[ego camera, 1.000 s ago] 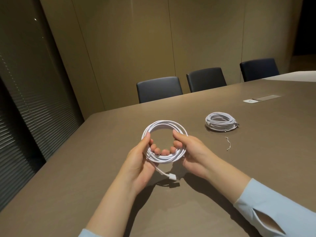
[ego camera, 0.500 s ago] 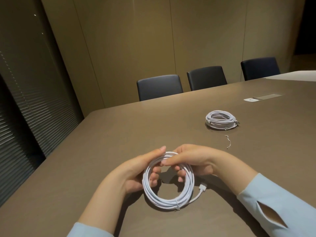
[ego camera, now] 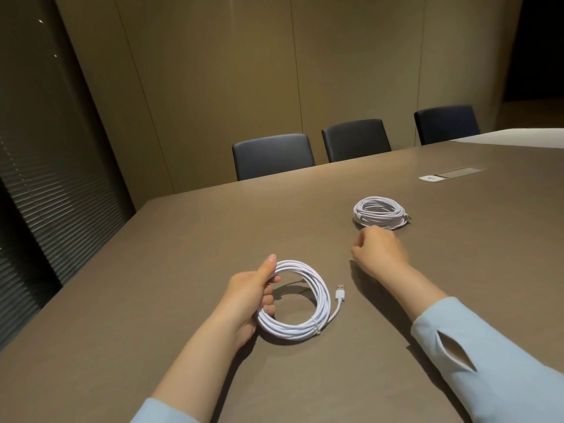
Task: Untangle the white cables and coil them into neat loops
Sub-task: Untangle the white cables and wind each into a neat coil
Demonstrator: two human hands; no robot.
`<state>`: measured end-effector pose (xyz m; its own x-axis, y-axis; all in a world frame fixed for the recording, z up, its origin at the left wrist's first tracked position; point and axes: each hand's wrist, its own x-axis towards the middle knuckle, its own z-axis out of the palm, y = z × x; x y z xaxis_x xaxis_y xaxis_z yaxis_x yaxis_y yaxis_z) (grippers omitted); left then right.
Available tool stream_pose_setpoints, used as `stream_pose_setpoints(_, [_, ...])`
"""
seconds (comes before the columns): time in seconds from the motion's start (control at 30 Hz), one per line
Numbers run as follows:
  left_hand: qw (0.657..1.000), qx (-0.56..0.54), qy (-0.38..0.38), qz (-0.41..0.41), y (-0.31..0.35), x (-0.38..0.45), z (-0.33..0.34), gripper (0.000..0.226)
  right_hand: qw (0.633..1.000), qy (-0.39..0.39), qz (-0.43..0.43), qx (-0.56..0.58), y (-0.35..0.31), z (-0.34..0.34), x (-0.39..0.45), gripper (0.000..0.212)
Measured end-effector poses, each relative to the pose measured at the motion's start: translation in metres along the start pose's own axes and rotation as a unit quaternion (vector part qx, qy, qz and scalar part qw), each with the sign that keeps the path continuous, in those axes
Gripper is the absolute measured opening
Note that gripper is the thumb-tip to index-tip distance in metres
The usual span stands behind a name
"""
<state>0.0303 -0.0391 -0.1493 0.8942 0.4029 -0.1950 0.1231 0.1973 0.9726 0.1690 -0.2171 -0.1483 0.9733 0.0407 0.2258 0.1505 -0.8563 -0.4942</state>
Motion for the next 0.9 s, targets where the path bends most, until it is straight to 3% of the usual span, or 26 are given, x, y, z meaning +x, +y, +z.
stream_pose_setpoints(0.2, [1.0,-0.011,0.004,0.0,-0.002,0.001,0.007,0.039,0.995,0.041,0.069,-0.052,0.022,-0.002,0.014,0.033])
stream_pose_setpoints(0.37, [1.0,-0.008,-0.01,0.001,-0.001,0.001,0.007,0.042,0.992,0.006,0.106,-0.062,0.026,0.001,0.014,0.038])
stream_pose_setpoints(0.53, [1.0,-0.011,-0.01,0.003,-0.001,0.0,0.009,0.042,0.993,0.003,0.088,-0.076,0.022,-0.001,0.015,0.03])
stream_pose_setpoints(0.7, [1.0,-0.014,-0.012,0.001,-0.001,-0.001,0.008,0.044,0.992,-0.029,0.051,-0.109,0.016,-0.001,0.011,0.037])
stream_pose_setpoints(0.8, [1.0,-0.02,-0.012,-0.006,-0.001,-0.001,0.007,0.047,0.999,-0.014,-0.016,-0.025,0.009,0.001,0.013,0.027])
stream_pose_setpoints(0.9, [1.0,-0.025,-0.009,-0.009,0.0,-0.001,0.006,0.048,0.971,-0.028,-0.108,0.21,-0.015,-0.006,-0.002,0.016])
